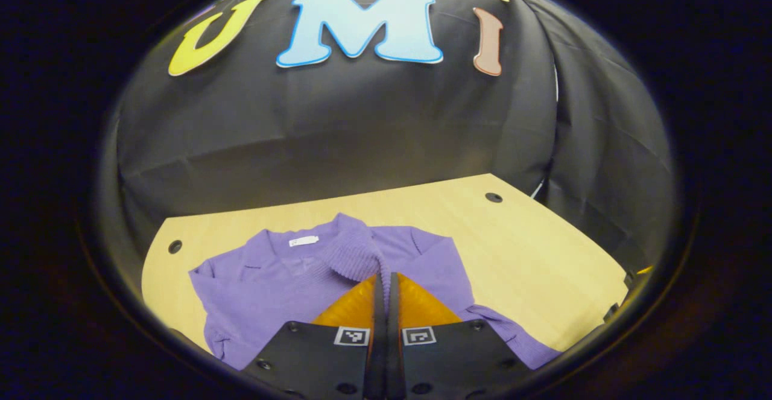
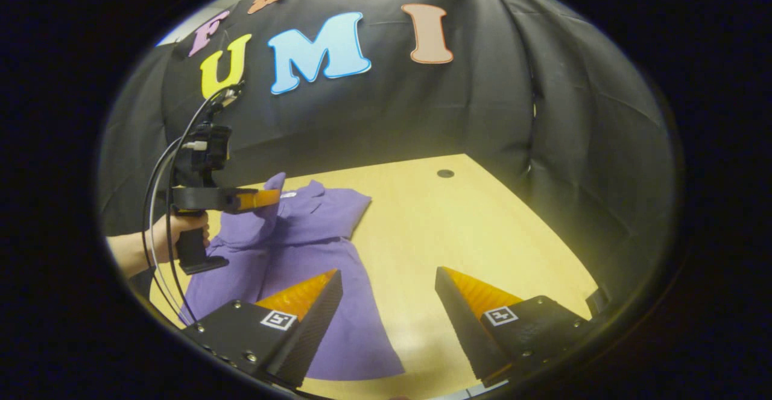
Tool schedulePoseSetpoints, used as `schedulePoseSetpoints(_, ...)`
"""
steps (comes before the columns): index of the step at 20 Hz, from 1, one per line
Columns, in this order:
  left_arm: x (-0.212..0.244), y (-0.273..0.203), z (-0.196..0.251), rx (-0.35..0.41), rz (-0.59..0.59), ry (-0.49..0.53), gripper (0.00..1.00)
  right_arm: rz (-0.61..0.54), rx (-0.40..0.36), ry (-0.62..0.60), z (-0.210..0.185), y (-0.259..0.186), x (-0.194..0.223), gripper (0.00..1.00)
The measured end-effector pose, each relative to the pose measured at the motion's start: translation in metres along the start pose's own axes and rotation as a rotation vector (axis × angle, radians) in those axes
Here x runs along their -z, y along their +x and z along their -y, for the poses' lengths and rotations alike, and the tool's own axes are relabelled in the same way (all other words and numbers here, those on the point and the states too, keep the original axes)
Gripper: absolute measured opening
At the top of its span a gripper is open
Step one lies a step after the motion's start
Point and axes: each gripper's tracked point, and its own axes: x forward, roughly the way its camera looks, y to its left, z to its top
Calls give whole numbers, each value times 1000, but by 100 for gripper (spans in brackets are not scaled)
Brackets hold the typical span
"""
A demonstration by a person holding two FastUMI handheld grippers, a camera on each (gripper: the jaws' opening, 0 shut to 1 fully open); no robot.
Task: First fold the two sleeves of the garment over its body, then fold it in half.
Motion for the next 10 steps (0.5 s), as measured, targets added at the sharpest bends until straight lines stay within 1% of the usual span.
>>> schedulePoseSetpoints(3,11,6,8,-4,-25,6,5,-17,-30,-19,3,6,4,97)
schedulePoseSetpoints(6,14,9,10,-7,-29,-6,7,-19,-20,-36,5,8,8,97)
schedulePoseSetpoints(7,16,7,5,-20,-25,-12,7,-22,-13,-36,5,9,10,97)
schedulePoseSetpoints(8,19,6,4,-15,-31,-32,13,-28,-6,-35,5,9,13,97)
schedulePoseSetpoints(9,21,3,4,-8,-33,-66,13,-37,-4,-28,2,7,16,97)
schedulePoseSetpoints(10,22,1,3,1,-30,-94,15,-41,-6,-30,-1,6,18,97)
